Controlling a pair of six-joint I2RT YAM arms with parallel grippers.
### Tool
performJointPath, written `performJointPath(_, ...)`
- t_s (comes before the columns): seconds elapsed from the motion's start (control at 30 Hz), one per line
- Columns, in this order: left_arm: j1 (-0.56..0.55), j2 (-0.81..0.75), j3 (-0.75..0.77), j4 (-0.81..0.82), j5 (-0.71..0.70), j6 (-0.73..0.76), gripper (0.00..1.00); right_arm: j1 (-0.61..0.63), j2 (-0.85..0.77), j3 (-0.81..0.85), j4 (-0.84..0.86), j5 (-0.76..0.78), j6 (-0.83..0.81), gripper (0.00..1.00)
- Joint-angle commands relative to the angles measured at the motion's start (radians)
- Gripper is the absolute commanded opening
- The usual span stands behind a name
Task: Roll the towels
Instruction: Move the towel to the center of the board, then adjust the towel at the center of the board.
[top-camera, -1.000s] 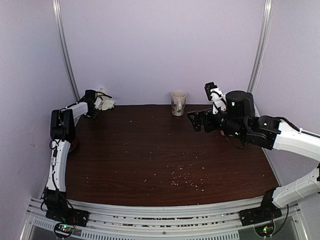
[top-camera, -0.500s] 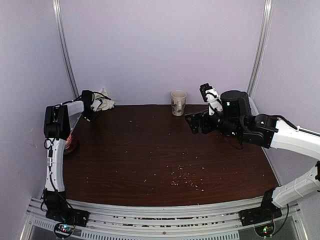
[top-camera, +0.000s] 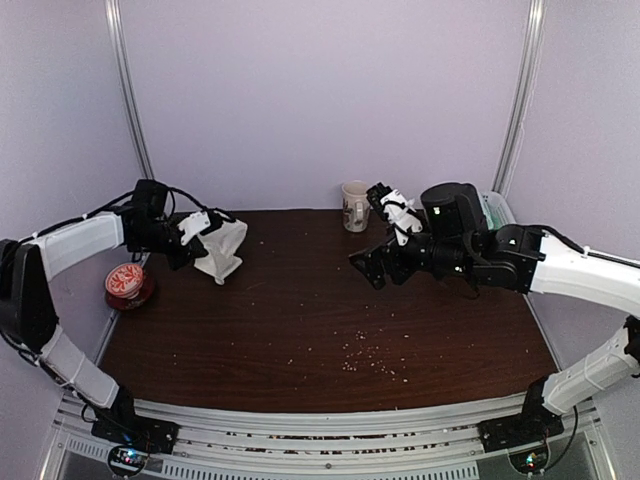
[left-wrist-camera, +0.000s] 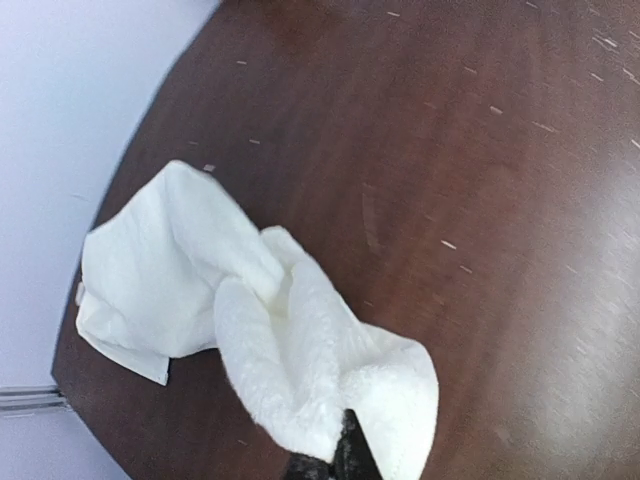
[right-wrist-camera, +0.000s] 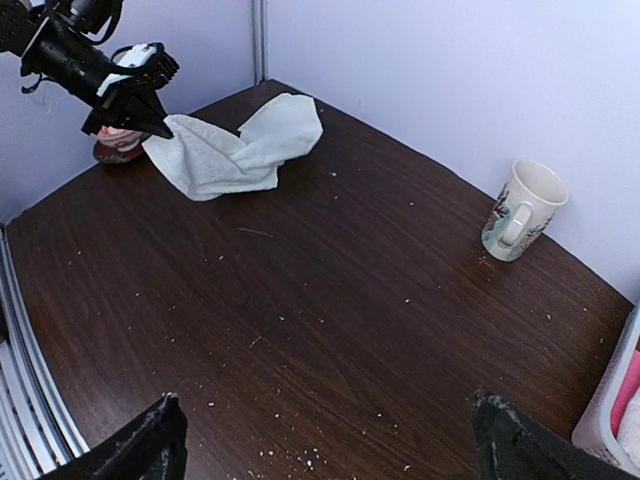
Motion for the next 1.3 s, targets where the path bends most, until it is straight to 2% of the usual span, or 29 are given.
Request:
performJointPath(0.0,0.014,-0.216,-0.204,-0.218,0.189,0.236,0.0,0.023,0.057,0.041,-0.033,-0.101,-0.104,1.0)
performJointPath(0.23,0.014,-0.52,-0.472,-0.317,0.09,0.313,0.0,0.048,0.271,0.138,-0.007,-0.169,-0.235,1.0)
performJointPath(0.37,0.02,-0.619,-0.552,-0.36,-0.013,0.309,0.0,0.05,0.477,0.307,-0.021,-0.212,-0.259,1.0)
performJointPath(0.5,0.081,-0.72,-0.569,-0.391,-0.032,0.301,0.0,0.049,0.736,0.584,-0.024,-0.158,-0.229,1.0)
performJointPath(0.57,0.093,-0.752,-0.57,-0.398,-0.048,0.288,0.0,0.049,0.891,0.813,-0.048,-0.118,-0.202,1.0)
performJointPath(0.67,0.094,-0.745,-0.585,-0.342,-0.094,0.207,0.0,0.047,1.136,1.153,-0.081,-0.06,-0.15,1.0)
performJointPath(0.73,0.095,-0.726,-0.595,-0.28,-0.124,0.145,0.0,0.048,1.253,1.278,-0.037,-0.021,-0.119,1.0)
performJointPath(0.83,0.094,-0.702,-0.6,-0.213,-0.133,0.075,0.0,0.048,1.301,1.229,0.143,0.035,-0.09,1.0)
performJointPath(0.9,0.095,-0.697,-0.596,-0.186,-0.123,0.044,0.0,0.048,1.311,1.194,0.198,0.065,-0.069,1.0)
performJointPath(1.27,0.095,-0.736,-0.528,-0.2,0.019,0.02,0.0,0.09,1.327,1.096,0.04,0.109,-0.07,1.0)
